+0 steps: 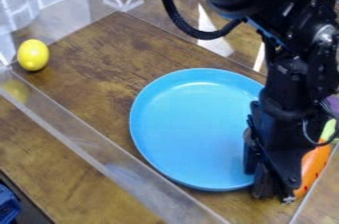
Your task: Remove the carrot from the blue tray and put it on the table
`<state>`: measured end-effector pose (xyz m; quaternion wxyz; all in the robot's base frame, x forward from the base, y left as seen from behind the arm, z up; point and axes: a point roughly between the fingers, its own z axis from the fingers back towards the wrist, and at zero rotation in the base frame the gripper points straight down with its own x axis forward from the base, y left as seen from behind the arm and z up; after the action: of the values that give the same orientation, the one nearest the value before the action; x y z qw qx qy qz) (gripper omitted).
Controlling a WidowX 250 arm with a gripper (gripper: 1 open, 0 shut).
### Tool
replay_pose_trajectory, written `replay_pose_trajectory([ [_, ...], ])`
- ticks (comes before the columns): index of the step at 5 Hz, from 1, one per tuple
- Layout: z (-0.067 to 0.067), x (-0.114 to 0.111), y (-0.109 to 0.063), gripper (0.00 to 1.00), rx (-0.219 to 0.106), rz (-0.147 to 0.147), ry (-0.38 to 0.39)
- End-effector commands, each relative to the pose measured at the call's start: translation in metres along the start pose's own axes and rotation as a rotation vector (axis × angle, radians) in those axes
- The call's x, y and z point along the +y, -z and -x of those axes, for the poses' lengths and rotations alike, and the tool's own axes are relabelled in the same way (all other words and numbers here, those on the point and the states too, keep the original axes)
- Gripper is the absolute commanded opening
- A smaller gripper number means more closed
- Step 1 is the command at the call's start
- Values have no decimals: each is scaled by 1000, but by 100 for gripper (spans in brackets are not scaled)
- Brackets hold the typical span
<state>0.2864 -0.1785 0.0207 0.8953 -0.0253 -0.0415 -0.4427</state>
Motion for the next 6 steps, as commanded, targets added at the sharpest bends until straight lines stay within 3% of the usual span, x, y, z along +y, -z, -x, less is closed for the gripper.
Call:
replay_pose_trajectory([
  [1, 11, -5, 6, 0, -11, 5, -50],
  [2, 22, -10, 6, 0, -24, 6, -108],
  [3, 27, -5, 0, 0, -16, 3, -108],
  [6, 36, 21, -3, 0, 17, 11, 17],
])
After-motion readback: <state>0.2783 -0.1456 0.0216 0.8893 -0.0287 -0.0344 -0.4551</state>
